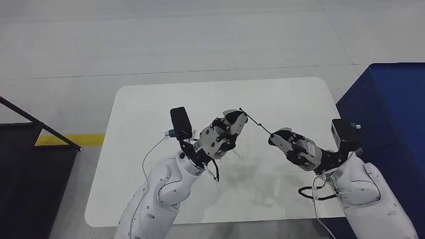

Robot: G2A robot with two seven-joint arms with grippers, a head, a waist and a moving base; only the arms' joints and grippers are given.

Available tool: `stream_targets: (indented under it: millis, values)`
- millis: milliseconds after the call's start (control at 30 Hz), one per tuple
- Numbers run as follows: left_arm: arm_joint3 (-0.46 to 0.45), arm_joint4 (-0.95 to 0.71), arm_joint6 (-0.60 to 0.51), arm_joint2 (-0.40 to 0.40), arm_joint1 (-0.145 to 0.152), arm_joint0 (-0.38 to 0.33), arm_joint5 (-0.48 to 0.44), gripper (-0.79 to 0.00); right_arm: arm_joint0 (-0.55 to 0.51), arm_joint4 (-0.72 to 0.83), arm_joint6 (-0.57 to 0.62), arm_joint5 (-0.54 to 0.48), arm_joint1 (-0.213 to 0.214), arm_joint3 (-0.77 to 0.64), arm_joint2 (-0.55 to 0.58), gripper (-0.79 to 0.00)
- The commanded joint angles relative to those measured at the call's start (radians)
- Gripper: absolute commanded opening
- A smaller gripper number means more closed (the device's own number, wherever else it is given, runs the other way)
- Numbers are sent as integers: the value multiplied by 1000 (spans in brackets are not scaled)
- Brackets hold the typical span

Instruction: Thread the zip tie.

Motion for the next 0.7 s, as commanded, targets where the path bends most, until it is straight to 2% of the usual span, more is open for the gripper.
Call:
stream_targets:
  millis: [0,667]
  values:
    - [-1,-1,-1,1,0,-1,-1,-785,0,0,0,0,0,0,0,-785]
    - [0,12,24,9,-1,-3,12,-785,0,0,0,0,0,0,0,-785]
